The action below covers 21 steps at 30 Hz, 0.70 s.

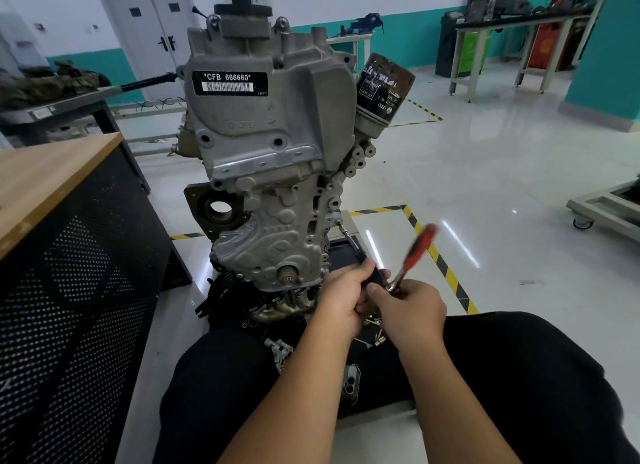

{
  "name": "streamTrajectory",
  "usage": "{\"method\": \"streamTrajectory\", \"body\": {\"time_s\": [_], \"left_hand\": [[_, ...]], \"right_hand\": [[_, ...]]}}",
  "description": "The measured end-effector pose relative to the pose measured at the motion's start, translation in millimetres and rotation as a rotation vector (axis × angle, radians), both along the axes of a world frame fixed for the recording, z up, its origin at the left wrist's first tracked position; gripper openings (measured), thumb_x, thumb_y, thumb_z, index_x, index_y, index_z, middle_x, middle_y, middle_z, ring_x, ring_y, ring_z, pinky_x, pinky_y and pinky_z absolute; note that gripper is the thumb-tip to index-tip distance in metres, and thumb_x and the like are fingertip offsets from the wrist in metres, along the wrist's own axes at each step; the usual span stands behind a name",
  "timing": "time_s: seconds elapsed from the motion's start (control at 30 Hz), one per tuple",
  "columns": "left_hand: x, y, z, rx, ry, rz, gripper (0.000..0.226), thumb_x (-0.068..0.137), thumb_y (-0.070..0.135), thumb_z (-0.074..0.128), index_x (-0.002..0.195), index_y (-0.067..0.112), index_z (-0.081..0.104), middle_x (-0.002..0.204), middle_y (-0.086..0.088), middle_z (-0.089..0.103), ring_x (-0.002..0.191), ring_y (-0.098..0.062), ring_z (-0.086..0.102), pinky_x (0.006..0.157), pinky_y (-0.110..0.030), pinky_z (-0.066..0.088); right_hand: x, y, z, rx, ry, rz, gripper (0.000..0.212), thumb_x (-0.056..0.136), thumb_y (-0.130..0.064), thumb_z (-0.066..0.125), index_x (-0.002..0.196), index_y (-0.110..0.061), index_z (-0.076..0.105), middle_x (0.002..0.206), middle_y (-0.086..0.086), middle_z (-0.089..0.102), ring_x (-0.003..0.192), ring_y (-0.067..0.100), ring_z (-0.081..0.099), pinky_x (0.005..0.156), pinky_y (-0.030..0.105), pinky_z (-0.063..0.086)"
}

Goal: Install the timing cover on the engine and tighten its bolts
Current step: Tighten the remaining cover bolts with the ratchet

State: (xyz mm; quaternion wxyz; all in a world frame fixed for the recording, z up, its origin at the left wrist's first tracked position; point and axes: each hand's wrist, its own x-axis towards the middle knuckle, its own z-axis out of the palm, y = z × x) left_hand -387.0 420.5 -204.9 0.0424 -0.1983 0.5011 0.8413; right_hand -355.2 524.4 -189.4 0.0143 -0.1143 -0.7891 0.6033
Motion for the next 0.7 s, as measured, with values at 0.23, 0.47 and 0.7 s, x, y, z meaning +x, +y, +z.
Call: {"method": "streamTrajectory", "body": {"time_s": [0.23, 0.47, 0.7], "left_hand": [[-5, 0, -1, -0.022, -0.044, 0.005, 0.028, 0.083, 0.038, 0.081, 0.070, 0.014, 0.074, 0.050, -0.002, 0.053, 0.036, -0.014, 0.039, 0.039, -0.019, 0.029], [-3, -1, 0, -0.035, -0.013, 0.032, 0.025, 0.091, 0.031, 0.074, 0.084, 0.007, 0.078, 0.085, -0.013, 0.077, 0.043, -0.013, 0.056, 0.038, -0.018, 0.033], [-3, -1, 1, -0.026, 0.012, 0.025, 0.015, 0.097, 0.014, 0.066, 0.088, 0.004, 0.073, 0.064, -0.008, 0.068, 0.032, -0.007, 0.043, 0.034, -0.014, 0.027]], "right_hand": [[0, -6, 2, -0.452, -0.062, -0.070, 0.032, 0.091, -0.041, 0.074, 0.093, -0.012, 0.062, 0.071, 0.014, 0.073, 0.047, 0.023, 0.062, 0.043, 0.032, 0.051], [4, -8, 0, -0.025, 0.065, -0.096, 0.027, 0.083, -0.034, 0.084, 0.081, -0.020, 0.061, 0.072, 0.004, 0.072, 0.058, 0.018, 0.068, 0.057, 0.041, 0.062], [1, -2, 6, -0.438, -0.132, -0.064, 0.023, 0.091, -0.026, 0.077, 0.088, -0.007, 0.066, 0.070, 0.012, 0.069, 0.045, 0.016, 0.054, 0.043, 0.025, 0.041]]}}
